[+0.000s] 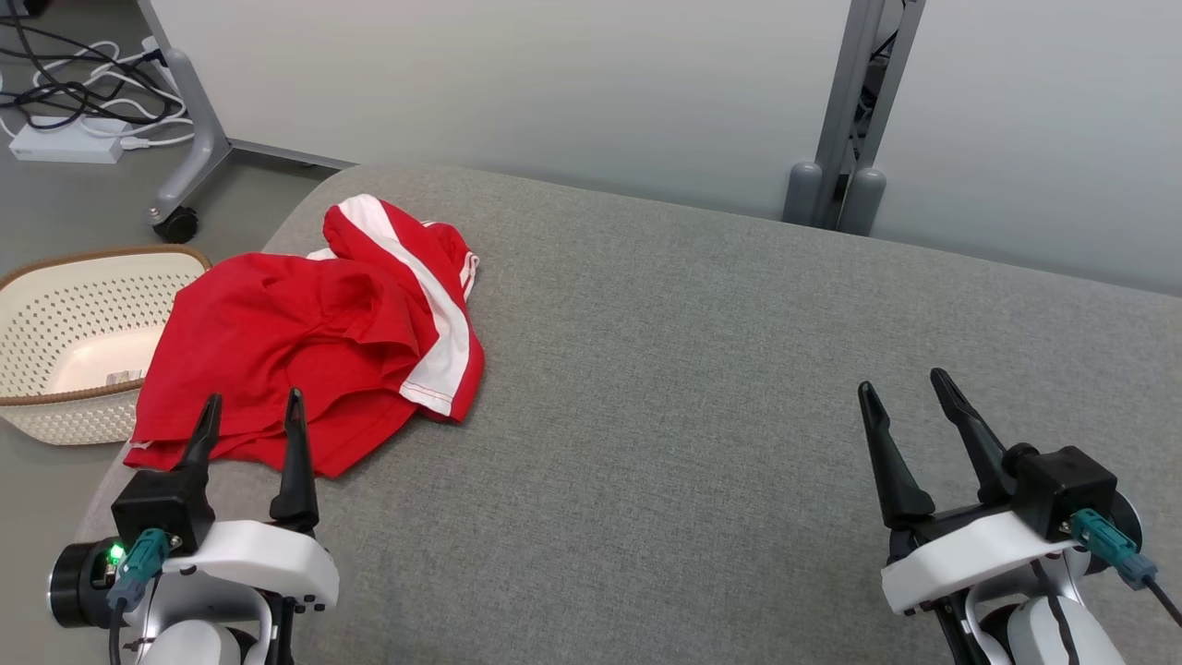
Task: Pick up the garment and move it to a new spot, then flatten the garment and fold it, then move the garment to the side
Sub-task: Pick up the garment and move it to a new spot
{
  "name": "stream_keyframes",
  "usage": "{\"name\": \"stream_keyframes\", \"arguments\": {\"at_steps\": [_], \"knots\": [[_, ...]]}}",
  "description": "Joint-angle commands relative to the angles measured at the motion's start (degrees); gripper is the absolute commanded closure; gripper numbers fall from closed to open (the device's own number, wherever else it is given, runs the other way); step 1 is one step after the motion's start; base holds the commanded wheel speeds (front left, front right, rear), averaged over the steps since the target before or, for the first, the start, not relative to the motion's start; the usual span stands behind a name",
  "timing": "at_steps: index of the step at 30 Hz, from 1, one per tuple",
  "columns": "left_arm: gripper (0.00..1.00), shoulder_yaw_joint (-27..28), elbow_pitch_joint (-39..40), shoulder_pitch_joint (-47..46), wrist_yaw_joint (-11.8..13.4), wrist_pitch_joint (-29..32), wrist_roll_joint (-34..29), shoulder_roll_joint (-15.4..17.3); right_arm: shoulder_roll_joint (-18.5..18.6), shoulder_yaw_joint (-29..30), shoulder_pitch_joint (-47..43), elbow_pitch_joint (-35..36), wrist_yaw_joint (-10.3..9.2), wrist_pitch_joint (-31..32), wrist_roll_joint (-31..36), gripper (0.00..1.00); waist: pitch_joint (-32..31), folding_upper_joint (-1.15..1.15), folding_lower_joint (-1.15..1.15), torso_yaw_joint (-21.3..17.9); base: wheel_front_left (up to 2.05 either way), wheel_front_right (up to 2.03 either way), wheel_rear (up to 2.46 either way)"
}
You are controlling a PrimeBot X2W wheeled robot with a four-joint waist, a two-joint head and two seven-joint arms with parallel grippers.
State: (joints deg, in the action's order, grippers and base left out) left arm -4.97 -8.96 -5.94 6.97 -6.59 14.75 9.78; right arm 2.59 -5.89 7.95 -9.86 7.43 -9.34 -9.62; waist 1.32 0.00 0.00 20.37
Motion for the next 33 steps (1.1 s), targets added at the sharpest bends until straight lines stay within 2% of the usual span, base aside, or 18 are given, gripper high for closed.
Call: {"name": "stream_keyframes", "arguments": {"at_steps": [1,26,30,33], "knots": [[0.0,0.16,0.19,0.55,0.2,-0.18,0.37,0.13,0.48,0.04,0.56,0.16,0.1,-0.07,-0.06,0.0,0.14,0.0,0.0,0.58,0.0,0.0,0.0],[0.0,-0.65,0.44,-0.07,1.08,0.34,0.99,1.21,0.48,-0.71,0.45,-0.78,0.1,-0.32,-0.84,0.0,0.06,0.0,0.0,-0.42,0.0,0.0,0.0],[0.0,-0.36,1.1,-2.23,1.14,0.45,1.15,1.68,0.48,-0.72,0.8,-0.5,0.1,-0.12,-0.63,0.0,0.49,0.0,0.0,-0.61,0.0,0.0,0.0],[0.0,-0.26,2.33,-6.29,0.19,1.35,1.31,2.61,0.47,-0.86,1.23,-0.18,0.1,0.08,-0.5,0.0,1.3,0.0,0.0,-1.11,0.0,0.0,0.0]]}}
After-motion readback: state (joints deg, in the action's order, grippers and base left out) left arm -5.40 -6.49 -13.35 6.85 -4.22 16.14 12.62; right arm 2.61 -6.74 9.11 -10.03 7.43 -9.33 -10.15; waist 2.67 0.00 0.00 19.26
